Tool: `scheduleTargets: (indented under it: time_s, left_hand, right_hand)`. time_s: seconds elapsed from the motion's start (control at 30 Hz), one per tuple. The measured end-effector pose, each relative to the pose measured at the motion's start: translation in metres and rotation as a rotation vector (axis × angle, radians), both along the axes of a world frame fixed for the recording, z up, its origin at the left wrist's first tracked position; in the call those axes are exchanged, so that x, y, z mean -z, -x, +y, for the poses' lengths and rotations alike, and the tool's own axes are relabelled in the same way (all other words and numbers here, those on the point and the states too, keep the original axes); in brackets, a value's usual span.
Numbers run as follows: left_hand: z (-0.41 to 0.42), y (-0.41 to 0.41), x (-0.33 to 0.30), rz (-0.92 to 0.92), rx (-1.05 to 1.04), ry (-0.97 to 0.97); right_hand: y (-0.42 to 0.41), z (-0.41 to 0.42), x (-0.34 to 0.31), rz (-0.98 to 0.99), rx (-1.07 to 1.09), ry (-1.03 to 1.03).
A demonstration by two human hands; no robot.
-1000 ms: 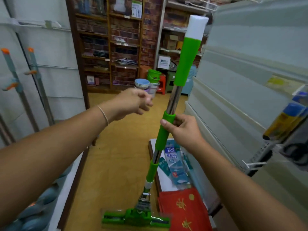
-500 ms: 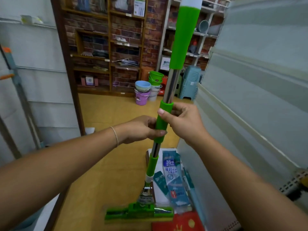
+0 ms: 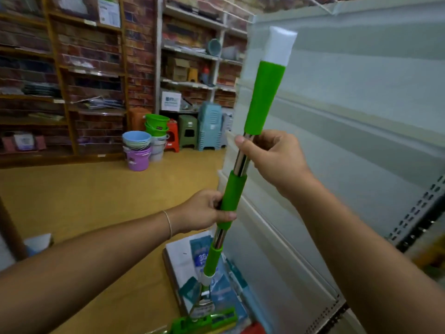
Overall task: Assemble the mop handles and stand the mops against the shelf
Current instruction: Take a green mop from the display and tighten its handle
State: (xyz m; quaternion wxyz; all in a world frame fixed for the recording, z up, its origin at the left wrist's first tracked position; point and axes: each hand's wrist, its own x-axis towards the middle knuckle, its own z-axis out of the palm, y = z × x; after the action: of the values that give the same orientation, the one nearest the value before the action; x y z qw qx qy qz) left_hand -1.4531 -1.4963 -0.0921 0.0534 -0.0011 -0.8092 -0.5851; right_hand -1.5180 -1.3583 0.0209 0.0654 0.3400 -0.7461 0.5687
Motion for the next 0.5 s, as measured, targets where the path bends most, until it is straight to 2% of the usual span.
scheduleTargets:
  time_s: [0.23,0.5]
  left_hand:
    - [-0.028,0.065,-0.023,-0.053,0.276,0.092]
    - [-0.027,0.105,-0.087,0.074,0.467,-0.097]
  right_hand:
    - [0.021,-0.015,-0.017,0.009,0.280,0.009]
    - [0.022,-0.018,-0.045,0.006,0.491,0.021]
